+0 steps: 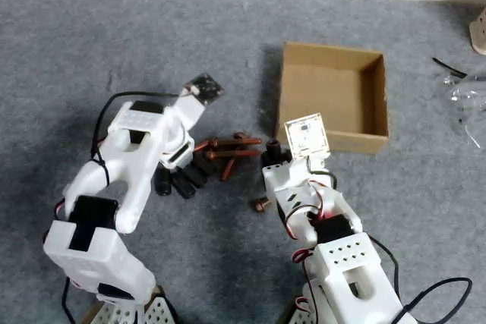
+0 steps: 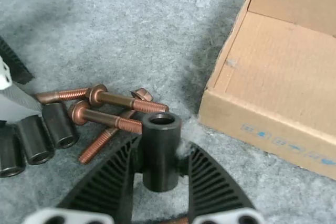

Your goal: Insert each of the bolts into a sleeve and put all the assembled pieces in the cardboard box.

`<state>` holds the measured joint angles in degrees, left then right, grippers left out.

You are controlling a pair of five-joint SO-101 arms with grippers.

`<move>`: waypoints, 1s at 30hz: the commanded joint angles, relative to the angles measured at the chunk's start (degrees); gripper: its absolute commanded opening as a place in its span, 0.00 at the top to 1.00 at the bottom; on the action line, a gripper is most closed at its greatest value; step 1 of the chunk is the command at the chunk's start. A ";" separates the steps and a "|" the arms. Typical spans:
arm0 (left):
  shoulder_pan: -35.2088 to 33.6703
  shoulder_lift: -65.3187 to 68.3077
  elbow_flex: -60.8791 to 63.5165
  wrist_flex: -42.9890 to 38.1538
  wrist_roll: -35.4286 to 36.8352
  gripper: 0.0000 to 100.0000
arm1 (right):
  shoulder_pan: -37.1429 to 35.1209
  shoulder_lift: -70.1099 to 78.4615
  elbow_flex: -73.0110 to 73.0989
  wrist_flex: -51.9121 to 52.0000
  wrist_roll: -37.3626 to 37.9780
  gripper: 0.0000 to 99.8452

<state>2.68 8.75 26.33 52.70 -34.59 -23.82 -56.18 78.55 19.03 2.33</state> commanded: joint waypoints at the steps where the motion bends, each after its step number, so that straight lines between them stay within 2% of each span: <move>1: 1.54 0.84 -0.57 -0.62 -5.27 0.82 | 1.10 -1.54 -0.31 -1.98 0.53 1.00; 4: 2.86 2.42 -1.71 -0.35 -8.00 0.82 | 1.10 -1.54 -0.31 -1.98 0.53 1.00; 9: 3.21 5.05 -5.49 5.27 -9.67 0.82 | 1.19 -1.54 -0.31 -1.98 0.53 1.00; 15: 2.77 12.97 -14.81 17.93 -8.97 0.83 | 1.27 -1.54 -0.31 -1.98 0.53 1.00; 19: 2.68 16.84 -19.65 19.78 -5.10 0.83 | 1.36 -1.54 -0.31 -1.98 0.53 1.00; 30: 1.89 18.68 -21.93 22.07 -5.19 0.83 | 1.36 -1.54 -0.31 -1.98 0.53 1.00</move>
<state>4.53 26.42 4.35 73.54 -40.22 -23.82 -56.18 78.55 19.03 2.42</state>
